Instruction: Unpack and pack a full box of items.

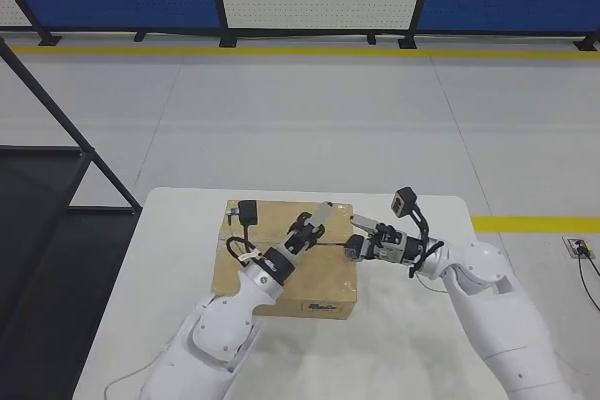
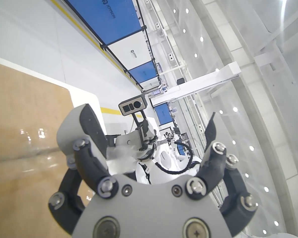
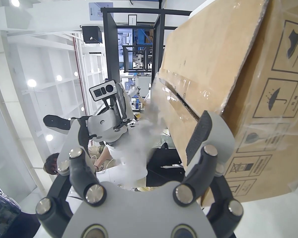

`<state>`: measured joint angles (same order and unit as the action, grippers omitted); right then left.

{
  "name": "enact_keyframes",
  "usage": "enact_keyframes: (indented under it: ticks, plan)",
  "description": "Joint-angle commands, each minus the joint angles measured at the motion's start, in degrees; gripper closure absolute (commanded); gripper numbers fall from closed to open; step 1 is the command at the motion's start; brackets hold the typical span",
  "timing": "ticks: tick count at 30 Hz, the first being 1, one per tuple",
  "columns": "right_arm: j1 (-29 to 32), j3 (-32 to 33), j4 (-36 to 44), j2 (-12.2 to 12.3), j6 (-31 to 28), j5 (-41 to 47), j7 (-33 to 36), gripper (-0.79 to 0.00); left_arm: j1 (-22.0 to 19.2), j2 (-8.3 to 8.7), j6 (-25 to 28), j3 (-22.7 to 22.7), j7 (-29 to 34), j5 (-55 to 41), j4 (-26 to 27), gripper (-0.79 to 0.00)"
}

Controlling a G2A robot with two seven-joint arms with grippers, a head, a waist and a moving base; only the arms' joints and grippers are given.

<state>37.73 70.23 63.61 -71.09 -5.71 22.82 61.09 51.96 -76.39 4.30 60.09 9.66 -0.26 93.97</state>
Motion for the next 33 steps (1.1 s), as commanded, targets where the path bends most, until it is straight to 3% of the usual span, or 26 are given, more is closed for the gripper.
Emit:
enact_keyframes:
  ticks: [1,6,10,15,20,27,33]
  plan:
    - [-0.1,-0.1,-0.1,0.0,0.0,0.1,0.0,-0.785,0.0,-0.11,0.1,0.1,0.1,0.0,0.0,-0.785]
    - [-0.5,-0.6,-0.4,0.0,0.1,0.2,-0.2,-0.785,0.3,-0.25,0.5,1.0,0.1,-0.3,1.4,-0.785]
    - [-0.9,-0.9,-0.8,0.0,0.0,0.5,-0.1,-0.785,2.8,0.32,1.5,4.4,1.4,-0.1,4.7,-0.785]
    - [-1.4,-1.3,-1.4,0.0,-0.4,0.6,0.4,-0.785,8.5,1.99,3.1,13.1,7.0,0.4,8.4,-0.785]
    - [-1.7,-1.4,-2.0,0.2,-0.9,0.4,1.6,-0.785,14.4,3.98,-0.8,23.8,16.3,1.8,10.9,-0.785]
    - [-1.8,-1.8,-2.1,0.3,-1.6,0.2,2.1,-0.785,14.4,3.98,-0.8,23.8,16.3,1.8,10.9,-0.785]
    - [-2.4,-2.6,-2.5,0.3,-1.7,0.0,2.1,-0.785,12.0,3.84,-7.0,23.4,16.3,-2.4,7.1,-0.785]
